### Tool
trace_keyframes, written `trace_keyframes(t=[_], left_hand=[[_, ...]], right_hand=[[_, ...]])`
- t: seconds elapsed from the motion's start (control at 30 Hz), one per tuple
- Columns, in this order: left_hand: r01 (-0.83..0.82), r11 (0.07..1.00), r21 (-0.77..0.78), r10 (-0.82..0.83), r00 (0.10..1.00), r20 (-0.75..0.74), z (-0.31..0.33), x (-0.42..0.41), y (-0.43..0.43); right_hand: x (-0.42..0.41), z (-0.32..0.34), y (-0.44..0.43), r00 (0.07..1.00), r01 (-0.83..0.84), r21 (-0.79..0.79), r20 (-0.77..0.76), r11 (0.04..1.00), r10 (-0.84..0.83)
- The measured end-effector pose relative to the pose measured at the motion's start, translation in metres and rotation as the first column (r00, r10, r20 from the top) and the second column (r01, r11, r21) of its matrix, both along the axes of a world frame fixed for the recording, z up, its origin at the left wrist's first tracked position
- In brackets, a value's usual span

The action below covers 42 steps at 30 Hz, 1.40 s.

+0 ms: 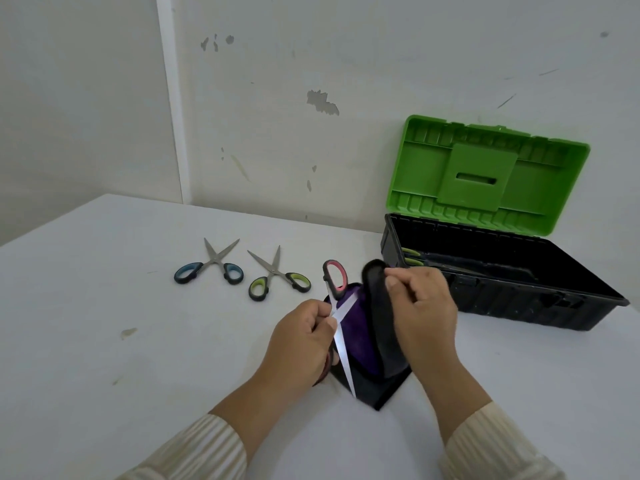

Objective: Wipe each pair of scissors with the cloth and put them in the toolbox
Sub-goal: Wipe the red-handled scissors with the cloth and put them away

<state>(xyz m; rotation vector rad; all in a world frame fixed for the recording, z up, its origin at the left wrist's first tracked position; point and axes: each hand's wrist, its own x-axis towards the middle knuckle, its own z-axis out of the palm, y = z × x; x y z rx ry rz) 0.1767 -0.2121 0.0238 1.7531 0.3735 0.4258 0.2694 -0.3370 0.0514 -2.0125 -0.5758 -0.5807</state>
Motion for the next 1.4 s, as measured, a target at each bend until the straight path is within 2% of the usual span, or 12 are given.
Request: trace_keyframes(t=[0.13,0.4,0.5,0.6,0.7,0.83,0.9,0.97,1.1,1.23,1.33,1.4], left_hand=[[-0.022,0.997,-0.075,0.021,1.000,-0.024,-0.001,0.000,0.003],[0.057,0.985,-0.164,-0.071,0.994,-0.086,0.005,-0.004,-0.003],[0.035,0.982,-0.188,-0.057,0.992,-0.116,0.011,-0.006,0.003],[-0.098,0.963,0.252,0.080,0.993,0.082,0.009,-0.009,0.011],[-0.247,0.644,0.724,0.033,0.955,0.296,0.003,-0.010,0.023],[-0.302,0.502,0.810,0.019,0.941,0.338,-0.005,-0.005,0.029],[-0.325,0.556,0.765,0.054,0.933,0.357,-0.005,-0.004,0.028],[-0.358,0.755,0.549,0.193,0.922,0.335,0.002,-0.005,0.024],[-0.283,0.956,0.073,0.288,0.955,-0.076,0.008,-0.002,0.036],[0.016,0.932,-0.363,-0.101,0.971,-0.216,0.012,-0.008,0.043],[0.024,0.920,-0.392,-0.103,0.978,-0.181,0.013,-0.006,0.042],[0.001,0.937,-0.349,-0.073,0.979,-0.192,0.014,-0.006,0.041]], right_hand=[[-0.023,-0.017,0.021,0.959,-0.265,-0.217,0.041,0.940,0.280],[0.018,-0.003,-0.001,0.995,0.043,-0.019,-0.091,0.999,-0.044],[0.013,0.003,-0.007,0.983,-0.039,0.062,-0.175,0.997,0.050],[0.002,0.009,-0.003,0.906,-0.239,0.182,-0.311,0.954,0.286],[0.005,0.006,-0.002,0.710,-0.341,0.361,-0.507,0.868,0.489],[0.010,0.005,-0.005,0.559,-0.386,0.300,-0.676,0.872,0.480],[0.010,0.005,-0.006,0.633,-0.392,0.205,-0.647,0.897,0.425],[0.007,0.005,-0.007,0.662,-0.388,0.206,-0.616,0.898,0.427],[0.002,0.006,-0.005,0.667,-0.377,0.188,-0.624,0.907,0.407],[0.002,0.006,-0.004,0.697,-0.403,0.055,-0.629,0.913,0.345],[0.000,0.006,-0.004,0.720,-0.395,0.017,-0.616,0.919,0.321],[0.005,0.005,-0.006,0.836,-0.294,-0.044,-0.497,0.955,0.234]])
